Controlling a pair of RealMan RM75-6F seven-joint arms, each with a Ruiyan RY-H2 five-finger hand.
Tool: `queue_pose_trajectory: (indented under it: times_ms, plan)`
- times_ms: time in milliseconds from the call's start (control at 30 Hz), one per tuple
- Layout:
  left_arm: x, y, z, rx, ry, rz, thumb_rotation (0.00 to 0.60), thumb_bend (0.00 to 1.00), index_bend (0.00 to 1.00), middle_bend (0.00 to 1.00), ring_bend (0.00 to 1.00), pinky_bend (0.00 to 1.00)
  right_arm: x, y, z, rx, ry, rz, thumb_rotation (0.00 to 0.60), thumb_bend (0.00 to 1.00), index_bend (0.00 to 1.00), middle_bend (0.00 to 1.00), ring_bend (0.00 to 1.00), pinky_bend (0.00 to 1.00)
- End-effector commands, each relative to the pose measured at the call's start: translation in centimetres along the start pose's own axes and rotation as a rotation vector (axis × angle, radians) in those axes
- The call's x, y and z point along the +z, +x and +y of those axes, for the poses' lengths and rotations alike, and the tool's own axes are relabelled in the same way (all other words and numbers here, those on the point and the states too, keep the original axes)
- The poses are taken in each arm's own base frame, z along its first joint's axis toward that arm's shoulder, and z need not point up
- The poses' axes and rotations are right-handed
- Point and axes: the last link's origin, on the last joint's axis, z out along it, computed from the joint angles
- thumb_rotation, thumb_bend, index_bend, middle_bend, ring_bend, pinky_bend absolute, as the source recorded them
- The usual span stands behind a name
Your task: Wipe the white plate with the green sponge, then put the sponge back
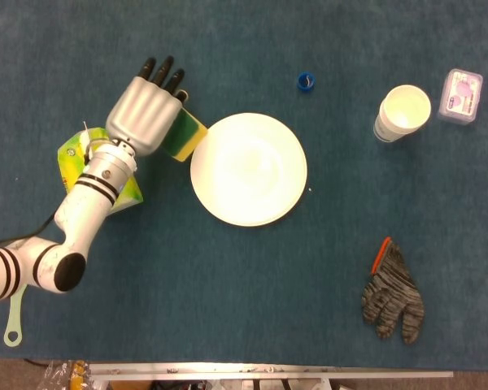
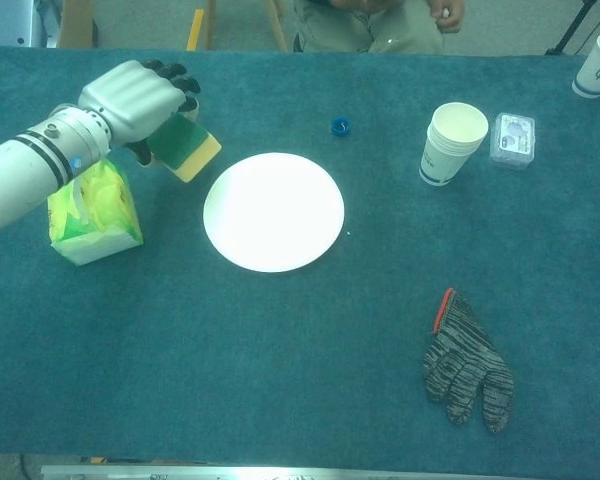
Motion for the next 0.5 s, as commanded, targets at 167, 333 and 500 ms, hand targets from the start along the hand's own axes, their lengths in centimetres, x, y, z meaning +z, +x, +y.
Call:
queue_pose_trajectory:
  times_ms: [167, 333, 500]
  plan:
    - [0.2, -0.6, -0.7, -0.024, 0.044, -0.023, 0.600, 0.22, 0.07, 0.01, 0.00, 0.08, -0.1, 0.1, -0.1, 0.000, 0.002, 0.002, 0.600, 0.20, 0.00, 0.02, 0.00, 0.21]
    - [-0.2, -0.1, -1.1, -0.051, 0.063, -0.014, 0.600, 0.22, 0.00, 0.00, 0.00, 0.08, -0.1, 0.2, -0.1, -0.001, 0.003, 0.005, 0.600, 0.20, 0.00, 0.02, 0.00, 0.21]
    - [-1.8, 0.8, -2.4, -0.131, 0.096, 0.031, 0.600, 0.21, 0.00, 0.00, 0.00, 0.08, -0.1, 0.3, 0.2, -0.002, -0.009, 0.008, 0.600, 0.20, 0.00, 0.02, 0.00, 0.21]
